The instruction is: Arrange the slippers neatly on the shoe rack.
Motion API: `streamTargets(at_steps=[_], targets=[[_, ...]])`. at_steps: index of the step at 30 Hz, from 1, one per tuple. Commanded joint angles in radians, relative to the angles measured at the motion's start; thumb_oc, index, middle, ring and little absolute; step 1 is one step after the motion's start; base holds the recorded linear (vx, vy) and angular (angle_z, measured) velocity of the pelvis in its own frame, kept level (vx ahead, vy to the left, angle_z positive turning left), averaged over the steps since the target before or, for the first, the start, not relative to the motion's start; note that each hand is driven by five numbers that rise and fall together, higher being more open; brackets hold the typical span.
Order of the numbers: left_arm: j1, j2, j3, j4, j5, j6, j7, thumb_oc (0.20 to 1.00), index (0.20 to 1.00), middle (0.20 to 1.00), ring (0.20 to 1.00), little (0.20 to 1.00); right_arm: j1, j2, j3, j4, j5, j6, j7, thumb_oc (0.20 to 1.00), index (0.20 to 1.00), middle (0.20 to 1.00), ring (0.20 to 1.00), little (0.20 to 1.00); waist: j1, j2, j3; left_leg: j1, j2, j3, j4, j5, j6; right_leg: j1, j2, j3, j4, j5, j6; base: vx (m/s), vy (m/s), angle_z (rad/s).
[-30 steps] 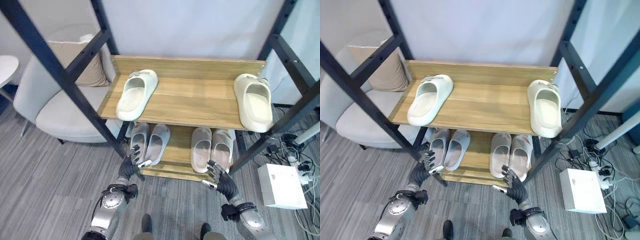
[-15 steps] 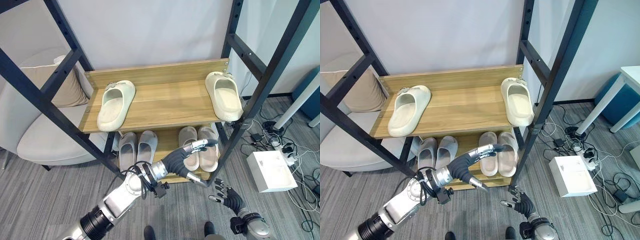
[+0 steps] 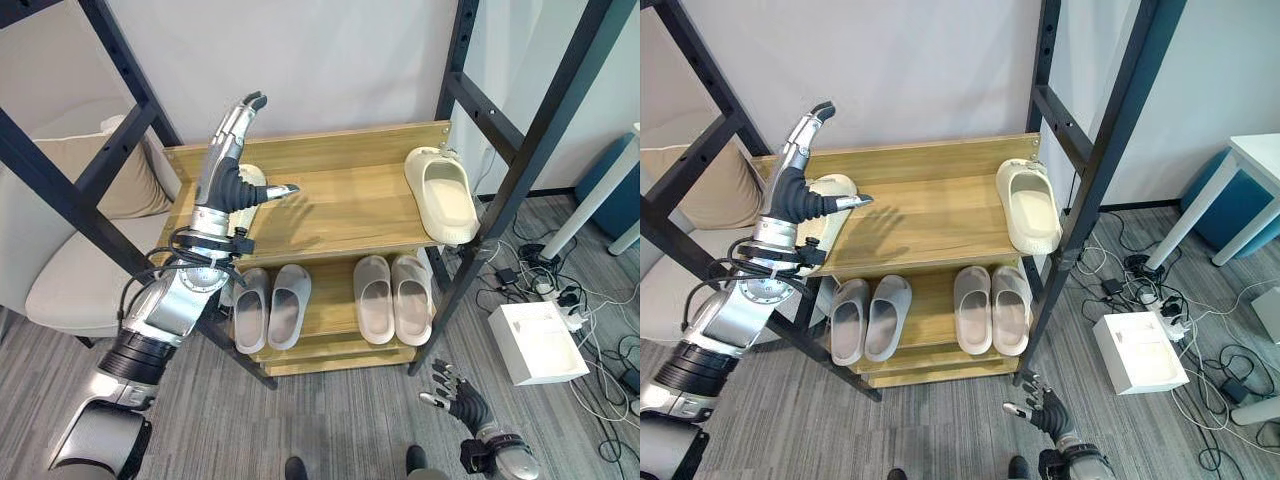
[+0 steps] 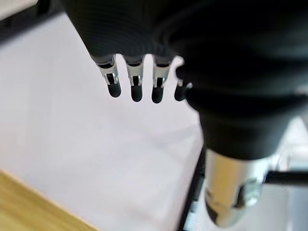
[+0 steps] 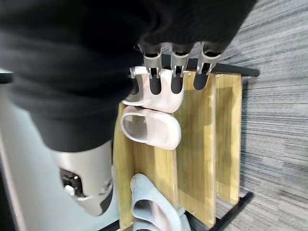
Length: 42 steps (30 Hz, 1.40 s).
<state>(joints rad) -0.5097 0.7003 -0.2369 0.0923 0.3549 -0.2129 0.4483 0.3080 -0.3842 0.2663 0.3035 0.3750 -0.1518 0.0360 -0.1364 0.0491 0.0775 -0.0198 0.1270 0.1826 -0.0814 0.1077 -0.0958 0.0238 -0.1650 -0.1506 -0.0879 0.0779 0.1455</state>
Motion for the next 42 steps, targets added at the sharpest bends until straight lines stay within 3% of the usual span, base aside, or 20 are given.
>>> streamTargets(at_steps=[1,12,19,22,32,33,34,42], targets=[[-0.117,0.063,0.010,0.106,0.140,0.071,0.088,1.000,1.000,1.000,1.000,1.000,-0.028,-0.010,-0.003,-0.098,0.033,-0.070,0.010,1.000,1.000,1.000,1.000,1.000,-0.002,-0.023,0.021,0.078,-0.006,-0.020,-0.006,-0.125,-0.014,0.008,-0.028,-0.025,0.001,-0.042,0.050,0.02,0.025,-0.16],[-0.213,0.322,-0.026,0.298,0.415,0.247,0.085,1.000,1.000,1.000,1.000,1.000,0.030,-0.050,-0.035,-0.166,0.058,-0.077,0.052,1.000,1.000,1.000,1.000,1.000,-0.021,-0.028,0.035,0.058,-0.011,0.006,-0.006,-0.131,-0.011,-0.037,-0.034,0.006,0.001,-0.027,0.063,0.01,0.037,-0.11],[-0.266,0.340,-0.076,0.366,0.455,0.272,0.053,1.000,1.000,1.000,1.000,1.000,0.025,-0.057,-0.036,-0.156,0.067,-0.076,0.066,1.000,1.000,1.000,1.000,1.000,-0.030,-0.039,0.044,0.049,-0.012,0.010,-0.006,-0.133,-0.008,-0.053,-0.032,0.013,0.001,-0.024,0.064,0.00,0.000,0.00],[-0.337,0.349,-0.149,0.444,0.478,0.282,0.031,1.000,1.000,1.000,1.000,1.000,0.011,-0.062,-0.043,-0.151,0.076,-0.080,0.062,1.000,1.000,1.000,1.000,1.000,-0.041,-0.043,0.054,0.042,-0.012,0.015,-0.006,-0.134,-0.006,-0.067,-0.029,0.022,0.001,-0.020,0.066,0.00,0.016,-0.03],[-0.474,0.358,-0.250,0.594,0.452,0.310,0.018,1.000,1.000,1.000,1.000,1.000,-0.003,-0.055,-0.074,-0.129,0.106,-0.087,0.049,1.000,1.000,1.000,1.000,1.000,-0.058,-0.056,0.077,0.020,-0.011,0.029,-0.006,-0.129,-0.002,-0.104,-0.023,0.039,0.002,-0.010,0.068,0.00,0.021,-0.08],[-0.492,0.359,-0.263,0.605,0.450,0.312,0.018,0.649,0.649,0.649,0.649,0.649,-0.004,-0.053,-0.075,-0.130,0.107,-0.089,0.047,1.000,1.000,1.000,1.000,1.000,-0.058,-0.057,0.079,0.018,-0.012,0.030,-0.006,-0.129,-0.002,-0.106,-0.024,0.039,0.002,-0.009,0.069,0.01,0.014,-0.09],[-0.502,0.363,-0.269,0.607,0.452,0.316,0.013,0.200,0.200,0.200,0.200,0.200,-0.005,-0.053,-0.077,-0.132,0.109,-0.088,0.047,1.000,1.000,1.000,1.000,1.000,-0.059,-0.057,0.080,0.018,-0.012,0.031,-0.006,-0.131,-0.001,-0.108,-0.024,0.040,0.002,-0.008,0.069,0.00,0.011,-0.10],[-0.484,0.346,-0.249,0.553,0.437,0.294,0.011,0.200,0.200,0.200,0.200,0.200,-0.005,-0.040,-0.081,-0.133,0.122,-0.087,0.050,1.000,1.000,1.000,1.000,1.000,-0.055,-0.057,0.077,0.024,-0.015,0.032,-0.006,-0.136,0.001,-0.106,-0.027,0.041,0.001,-0.008,0.070,0.00,0.002,-0.01]])
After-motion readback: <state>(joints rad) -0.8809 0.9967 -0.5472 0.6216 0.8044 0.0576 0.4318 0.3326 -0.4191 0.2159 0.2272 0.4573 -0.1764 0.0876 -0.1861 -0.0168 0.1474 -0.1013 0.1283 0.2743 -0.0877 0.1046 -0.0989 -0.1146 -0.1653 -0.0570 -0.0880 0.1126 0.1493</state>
